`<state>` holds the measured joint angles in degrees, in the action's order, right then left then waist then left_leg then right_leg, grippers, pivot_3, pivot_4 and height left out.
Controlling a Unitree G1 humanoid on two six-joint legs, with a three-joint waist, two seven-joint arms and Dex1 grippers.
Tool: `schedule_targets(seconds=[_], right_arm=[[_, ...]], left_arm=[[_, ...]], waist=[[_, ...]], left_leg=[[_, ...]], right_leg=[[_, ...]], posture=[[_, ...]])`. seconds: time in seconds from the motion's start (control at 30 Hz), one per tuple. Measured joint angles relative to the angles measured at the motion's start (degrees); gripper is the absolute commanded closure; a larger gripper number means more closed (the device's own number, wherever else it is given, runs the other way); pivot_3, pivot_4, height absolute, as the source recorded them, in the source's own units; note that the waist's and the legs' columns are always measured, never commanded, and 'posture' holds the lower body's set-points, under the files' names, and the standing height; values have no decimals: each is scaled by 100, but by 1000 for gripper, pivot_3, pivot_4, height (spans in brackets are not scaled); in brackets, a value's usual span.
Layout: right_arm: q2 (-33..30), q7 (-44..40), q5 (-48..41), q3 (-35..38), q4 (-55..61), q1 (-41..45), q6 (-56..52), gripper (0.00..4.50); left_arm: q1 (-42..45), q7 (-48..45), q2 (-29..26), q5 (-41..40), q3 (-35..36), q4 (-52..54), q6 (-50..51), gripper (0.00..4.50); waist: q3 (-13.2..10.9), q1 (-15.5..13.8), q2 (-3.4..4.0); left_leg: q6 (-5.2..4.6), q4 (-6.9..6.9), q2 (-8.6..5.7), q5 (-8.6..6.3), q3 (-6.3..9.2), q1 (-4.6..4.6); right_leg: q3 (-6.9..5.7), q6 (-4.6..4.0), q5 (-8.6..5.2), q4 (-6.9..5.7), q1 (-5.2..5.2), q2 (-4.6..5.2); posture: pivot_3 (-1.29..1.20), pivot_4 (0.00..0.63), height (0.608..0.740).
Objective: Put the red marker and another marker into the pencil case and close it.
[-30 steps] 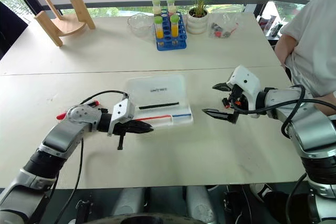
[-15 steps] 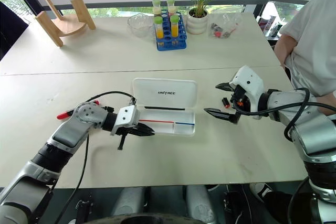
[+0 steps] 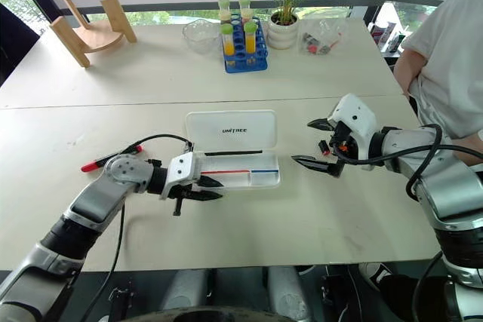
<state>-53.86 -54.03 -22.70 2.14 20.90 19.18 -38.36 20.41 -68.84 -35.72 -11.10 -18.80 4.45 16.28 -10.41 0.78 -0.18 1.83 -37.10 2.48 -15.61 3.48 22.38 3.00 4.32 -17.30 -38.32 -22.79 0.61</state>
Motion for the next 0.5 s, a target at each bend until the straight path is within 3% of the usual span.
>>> schedule_targets(seconds=[0.13,0.37,0.5], right_arm=[[1,-22,-1,-10,-8,34,1,0],[28,-25,-2,-14,-9,35,1,0],[38,-28,-2,-14,-11,29,4,0]], left_arm=[[-7,25,2,-252,196,185,88,81],[44,324,78,-885,1057,629,210,29],[57,472,-456,-1661,1810,1297,1088,29]], waist=[[0,-1,0],[0,0,0],[-1,37,0]], left_leg=[[0,-1,0,0,0,0],[0,-1,1,0,0,1],[0,3,4,0,0,-2]], right_leg=[[0,0,0,0,0,0],[0,0,0,0,0,1],[0,0,0,-2,-2,-2]], posture=[[0,150,740],[0,150,740],[0,150,740]])
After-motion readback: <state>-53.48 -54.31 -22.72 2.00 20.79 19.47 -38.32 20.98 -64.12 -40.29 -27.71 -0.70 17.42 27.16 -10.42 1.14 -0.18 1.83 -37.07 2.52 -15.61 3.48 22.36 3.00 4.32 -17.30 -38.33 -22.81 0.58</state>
